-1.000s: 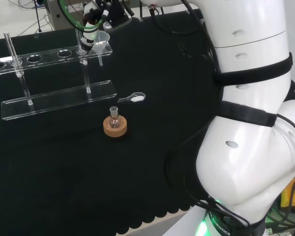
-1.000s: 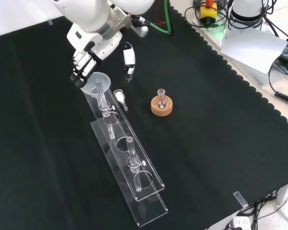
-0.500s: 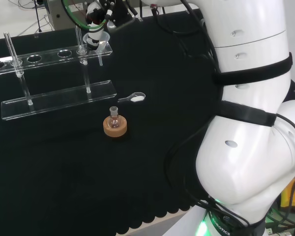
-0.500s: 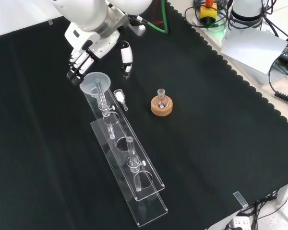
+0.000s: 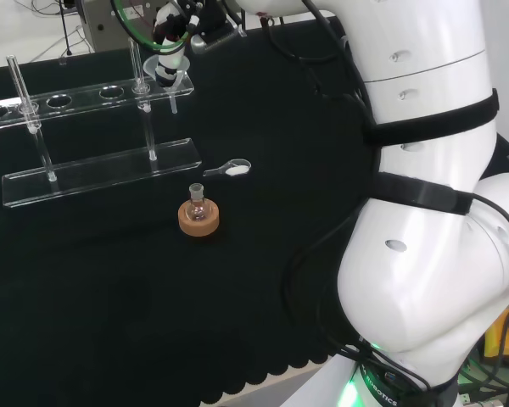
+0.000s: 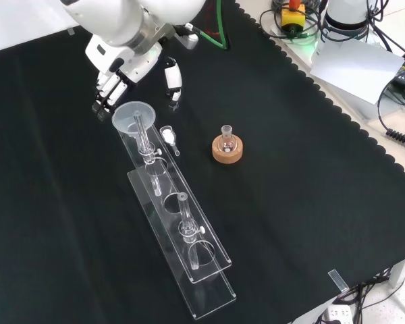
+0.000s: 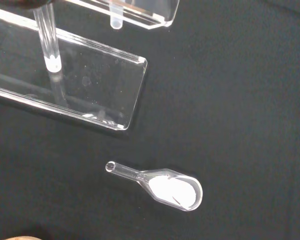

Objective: Pick up the funnel from the transparent funnel stand.

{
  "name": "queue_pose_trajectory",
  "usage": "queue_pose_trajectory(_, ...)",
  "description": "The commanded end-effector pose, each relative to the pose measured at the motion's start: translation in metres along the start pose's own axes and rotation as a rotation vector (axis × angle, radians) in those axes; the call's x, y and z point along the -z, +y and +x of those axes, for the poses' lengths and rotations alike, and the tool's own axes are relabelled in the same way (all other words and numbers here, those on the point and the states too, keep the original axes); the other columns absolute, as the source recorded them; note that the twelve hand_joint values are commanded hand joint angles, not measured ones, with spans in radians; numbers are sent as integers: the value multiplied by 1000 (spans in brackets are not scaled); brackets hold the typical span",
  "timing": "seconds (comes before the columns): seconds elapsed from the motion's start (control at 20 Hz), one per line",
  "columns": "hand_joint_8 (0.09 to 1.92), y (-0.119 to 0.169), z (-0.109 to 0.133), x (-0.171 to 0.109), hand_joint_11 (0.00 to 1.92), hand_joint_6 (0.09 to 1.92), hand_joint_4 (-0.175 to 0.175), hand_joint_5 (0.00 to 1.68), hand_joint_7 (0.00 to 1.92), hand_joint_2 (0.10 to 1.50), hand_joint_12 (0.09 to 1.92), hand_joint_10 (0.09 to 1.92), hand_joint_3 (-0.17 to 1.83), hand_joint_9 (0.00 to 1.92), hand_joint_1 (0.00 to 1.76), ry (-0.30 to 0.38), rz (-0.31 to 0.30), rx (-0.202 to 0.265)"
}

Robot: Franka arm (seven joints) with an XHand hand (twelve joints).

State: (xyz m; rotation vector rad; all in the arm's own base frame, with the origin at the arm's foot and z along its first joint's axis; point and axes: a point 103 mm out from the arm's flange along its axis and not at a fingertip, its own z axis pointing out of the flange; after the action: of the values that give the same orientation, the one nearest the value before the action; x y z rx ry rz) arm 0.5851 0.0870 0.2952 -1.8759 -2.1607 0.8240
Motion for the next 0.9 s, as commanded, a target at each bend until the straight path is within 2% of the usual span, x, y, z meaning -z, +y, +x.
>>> queue_pose_trajectory(0.05,430,4,1,-1,435,87,21,59,0,590,1452,913,570,147,632,-13,2,7)
queue_pose_trajectory(0.9,380,15,8,-2,441,87,24,55,0,590,1442,901,569,130,629,-40,24,21)
